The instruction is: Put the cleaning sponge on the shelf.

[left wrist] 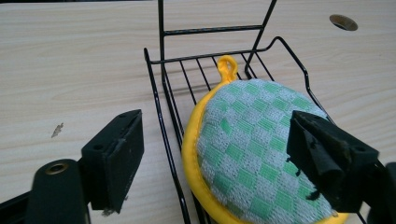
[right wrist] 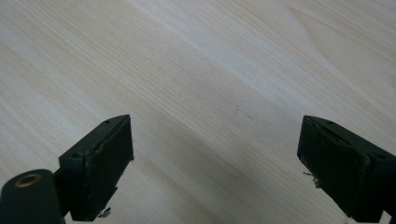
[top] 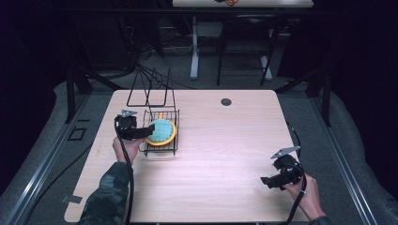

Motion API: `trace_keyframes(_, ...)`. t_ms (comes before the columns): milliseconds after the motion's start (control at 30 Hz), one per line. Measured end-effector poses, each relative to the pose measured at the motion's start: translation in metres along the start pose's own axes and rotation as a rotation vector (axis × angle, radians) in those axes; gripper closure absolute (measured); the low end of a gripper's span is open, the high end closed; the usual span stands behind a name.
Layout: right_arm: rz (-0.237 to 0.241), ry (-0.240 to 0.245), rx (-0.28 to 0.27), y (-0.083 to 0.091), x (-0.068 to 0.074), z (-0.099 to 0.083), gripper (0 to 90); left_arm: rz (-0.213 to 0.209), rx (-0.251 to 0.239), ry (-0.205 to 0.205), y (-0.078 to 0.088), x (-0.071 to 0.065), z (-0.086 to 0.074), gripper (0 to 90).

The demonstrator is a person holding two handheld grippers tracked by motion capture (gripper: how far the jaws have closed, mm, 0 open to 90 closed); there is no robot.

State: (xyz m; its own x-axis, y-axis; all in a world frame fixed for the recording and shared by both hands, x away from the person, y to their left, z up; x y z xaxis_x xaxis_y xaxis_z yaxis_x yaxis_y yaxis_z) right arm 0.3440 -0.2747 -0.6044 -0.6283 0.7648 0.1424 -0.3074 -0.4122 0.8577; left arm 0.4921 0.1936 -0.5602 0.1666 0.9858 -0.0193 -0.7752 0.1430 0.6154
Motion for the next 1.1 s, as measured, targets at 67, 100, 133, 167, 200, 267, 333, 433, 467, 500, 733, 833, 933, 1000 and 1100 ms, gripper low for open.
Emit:
trace_keyframes(67,0.001,0.003,-0.002,0.0,0.0,0.0,10.2,0.001,-0.005,-0.013,0.005,-0.002,-0.002,16.4)
trace_keyframes(100,0.004,0.0,-0.003,0.0,0.001,0.0,10.2,0.003,-0.003,-0.023,0.007,-0.003,-0.004,16.1)
trace_keyframes(133,0.002,0.0,-0.006,-0.001,0.001,0.001,10.2,0.008,-0.005,-0.032,0.009,-0.003,-0.004,15.8)
trace_keyframes(167,0.004,-0.002,-0.003,0.0,0.002,0.0,10.2,0.009,-0.011,-0.034,0.011,-0.003,-0.005,15.5)
trace_keyframes(200,0.005,-0.004,-0.002,-0.001,0.002,0.0,10.2,0.005,-0.01,-0.035,0.013,-0.003,-0.006,15.4)
trace_keyframes(267,0.004,-0.002,-0.005,-0.001,0.002,0.0,10.2,0.003,-0.014,-0.031,0.018,-0.002,-0.007,15.3)
trace_keyframes(333,0.005,0.001,-0.006,0.0,0.003,0.0,10.2,0.007,-0.011,-0.038,0.022,-0.002,-0.009,15.3)
trace_keyframes(433,0.006,-0.003,-0.005,0.0,0.003,0.0,10.2,0.0,-0.018,-0.041,0.031,-0.003,-0.01,15.1)
trace_keyframes(467,0.008,-0.002,-0.003,0.0,0.003,-0.001,10.2,0.003,-0.022,-0.042,0.034,-0.004,-0.01,15.0)
trace_keyframes(500,0.008,-0.001,-0.001,-0.001,0.003,-0.001,10.2,0.0,-0.027,-0.045,0.037,-0.004,-0.01,15.0)
trace_keyframes(733,0.009,0.002,-0.002,0.001,0.003,0.0,10.3,0.001,-0.025,-0.091,0.052,-0.011,-0.023,14.3)
trace_keyframes(833,0.004,0.003,-0.007,0.0,0.001,-0.001,10.3,-0.003,-0.025,-0.103,0.057,-0.016,-0.03,13.4)
trace_keyframes(933,0.005,-0.001,-0.004,0.0,0.001,-0.001,10.3,-0.004,-0.02,-0.121,0.062,-0.018,-0.034,12.3)
trace_keyframes(1000,0.003,0.0,-0.003,0.0,0.001,-0.001,10.3,-0.003,-0.021,-0.137,0.069,-0.019,-0.039,11.8)
trace_keyframes(1100,0.005,-0.003,-0.005,0.0,0.001,-0.001,10.3,-0.002,-0.022,-0.135,0.075,-0.019,-0.044,10.9)
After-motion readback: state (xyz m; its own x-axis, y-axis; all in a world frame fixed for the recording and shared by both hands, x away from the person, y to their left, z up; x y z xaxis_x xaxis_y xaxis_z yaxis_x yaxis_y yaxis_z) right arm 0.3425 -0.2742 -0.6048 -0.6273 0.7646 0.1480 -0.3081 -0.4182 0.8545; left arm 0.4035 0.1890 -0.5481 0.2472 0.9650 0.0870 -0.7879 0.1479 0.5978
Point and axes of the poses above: each handheld gripper's, and its own axes: y roughly backward along the jaws, z roughly out of its top, x roughly to its left, the point moved 8 cm from there along -y, roughly forward along the jaws, and after that the axes turned 9 degrees about z, right-handed, at the moved point
